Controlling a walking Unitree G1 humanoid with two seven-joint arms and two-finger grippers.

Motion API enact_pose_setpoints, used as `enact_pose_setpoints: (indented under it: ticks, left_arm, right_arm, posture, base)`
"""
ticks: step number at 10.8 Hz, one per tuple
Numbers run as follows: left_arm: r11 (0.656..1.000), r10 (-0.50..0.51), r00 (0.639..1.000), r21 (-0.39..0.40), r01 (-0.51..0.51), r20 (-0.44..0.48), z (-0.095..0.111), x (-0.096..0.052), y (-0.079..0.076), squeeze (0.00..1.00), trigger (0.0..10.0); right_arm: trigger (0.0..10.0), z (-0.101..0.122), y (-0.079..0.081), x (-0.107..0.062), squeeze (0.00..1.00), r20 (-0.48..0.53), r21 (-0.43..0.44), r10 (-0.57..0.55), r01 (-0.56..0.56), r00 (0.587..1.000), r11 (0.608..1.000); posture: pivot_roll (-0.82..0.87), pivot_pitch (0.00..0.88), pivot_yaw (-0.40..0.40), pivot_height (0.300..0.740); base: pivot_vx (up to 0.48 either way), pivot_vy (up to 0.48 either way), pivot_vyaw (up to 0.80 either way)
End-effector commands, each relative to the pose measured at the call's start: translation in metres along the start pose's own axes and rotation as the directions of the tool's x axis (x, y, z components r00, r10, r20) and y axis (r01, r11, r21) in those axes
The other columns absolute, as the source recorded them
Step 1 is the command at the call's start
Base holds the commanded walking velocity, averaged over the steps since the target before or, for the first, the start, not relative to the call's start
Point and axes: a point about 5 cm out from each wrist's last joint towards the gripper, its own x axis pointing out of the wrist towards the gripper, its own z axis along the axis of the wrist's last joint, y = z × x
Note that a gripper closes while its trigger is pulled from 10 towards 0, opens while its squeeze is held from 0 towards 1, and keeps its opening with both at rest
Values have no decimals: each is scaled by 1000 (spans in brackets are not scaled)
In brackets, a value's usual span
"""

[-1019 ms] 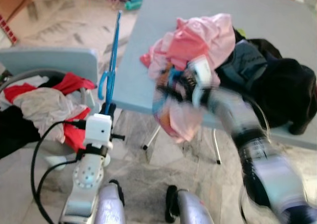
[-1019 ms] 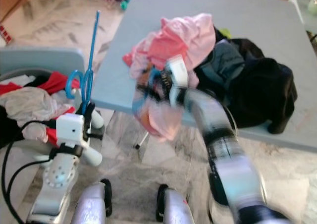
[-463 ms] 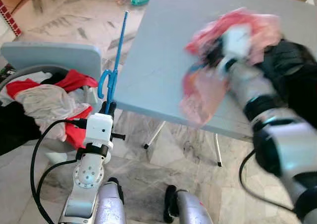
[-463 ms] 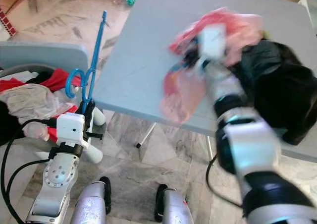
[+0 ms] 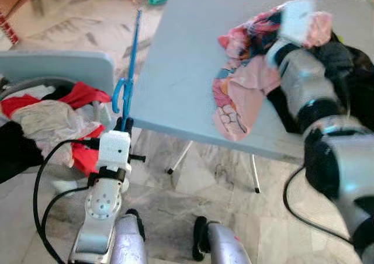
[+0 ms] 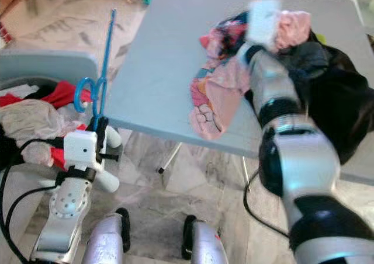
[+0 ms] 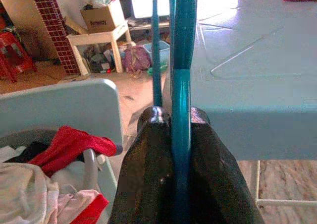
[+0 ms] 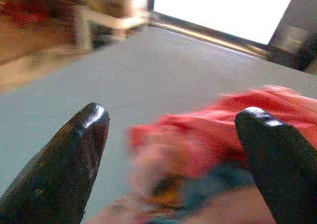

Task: Hang hanger

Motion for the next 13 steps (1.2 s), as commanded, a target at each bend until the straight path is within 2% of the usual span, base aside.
enact_pose_setpoints:
  ticks: [1, 2, 3, 4, 5, 6, 7, 8, 9, 11, 12, 13]
  left_arm:
    - [999, -33, 999, 0, 33, -9, -4, -2, -4, 0, 10000]
    - [999, -35, 999, -1, 35, -19, -7, -2, -1, 0, 10000]
    - [999, -36, 999, 9, 36, -15, -8, 4, 1, 0, 10000]
    - [999, -27, 999, 34, 27, 18, -1, 11, 3, 0, 10000]
    - [998, -22, 998, 55, 20, 54, 7, 16, 5, 0, 10000]
    - [997, -10, 995, 77, 2, 103, 19, 22, 8, 0, 10000]
    - [996, -2, 992, 91, -9, 129, 25, 25, 10, 0, 10000]
    - [992, 4, 986, 121, -25, 167, 33, 30, 9, 0, 10000]
    - [990, -3, 979, 142, -26, 201, 40, 35, 5, 0, 10000]
    - [988, 23, 982, 144, -51, 185, 37, 34, 3, 0, 10000]
    - [991, 19, 986, 130, -41, 163, 31, 31, -1, 0, 10000]
    - [990, -7, 988, 139, -15, 156, 28, 30, -4, 0, 10000]
  right_arm:
    - [10000, -3, -6, -8, 0, 56, -53, 30, -27, 998, 998]
    - [10000, -21, -14, -24, 0, 61, -79, -16, 21, 998, 997]
    - [10000, -50, -13, -53, 0, 81, -109, -47, 55, 996, 993]
    - [10000, -66, -12, -71, 0, 91, -72, -142, 149, 986, 986]
    - [10000, -72, -11, -82, 0, 106, -49, -211, 217, 972, 975]
    - [10000, -83, -12, -94, 0, 105, -26, -305, 309, 947, 951]
    - [10000, -91, -14, -99, 0, 88, -5, -342, 343, 936, 939]
    - [10000, -95, -8, -98, 0, 75, 27, -345, 344, 936, 939]
    - [10000, -90, -4, -99, 0, 77, 12, -335, 335, 939, 942]
    - [10000, -87, -16, -104, 0, 63, -40, -479, 482, 875, 875]
    - [10000, -90, -13, -111, 0, 63, -8, -460, 462, 885, 887]
    - [10000, -95, -10, -122, 0, 48, 14, -475, 475, 879, 880]
  posture:
    - [136, 185, -125, 740]
    - [117, 170, -114, 740]
    - [101, 146, -93, 740]
    - [85, 128, -82, 740]
    - [81, 121, -77, 740]
    - [75, 113, -79, 740]
    - [72, 113, -75, 740]
    - [53, 117, -56, 740]
    - [46, 130, -49, 740]
    - [27, 150, -47, 740]
    - [18, 162, -47, 740]
    - [15, 163, -47, 740]
  base:
    - [0, 0, 0]
    - [0, 0, 0]
    - [0, 0, 0]
    - [0, 0, 0]
    - [0, 0, 0]
    - [0, 0, 0]
    - [0, 0, 0]
    - [0, 0, 0]
    - [0, 0, 0]
    - [0, 0, 0]
    - [0, 0, 0]
    - [0, 0, 0]
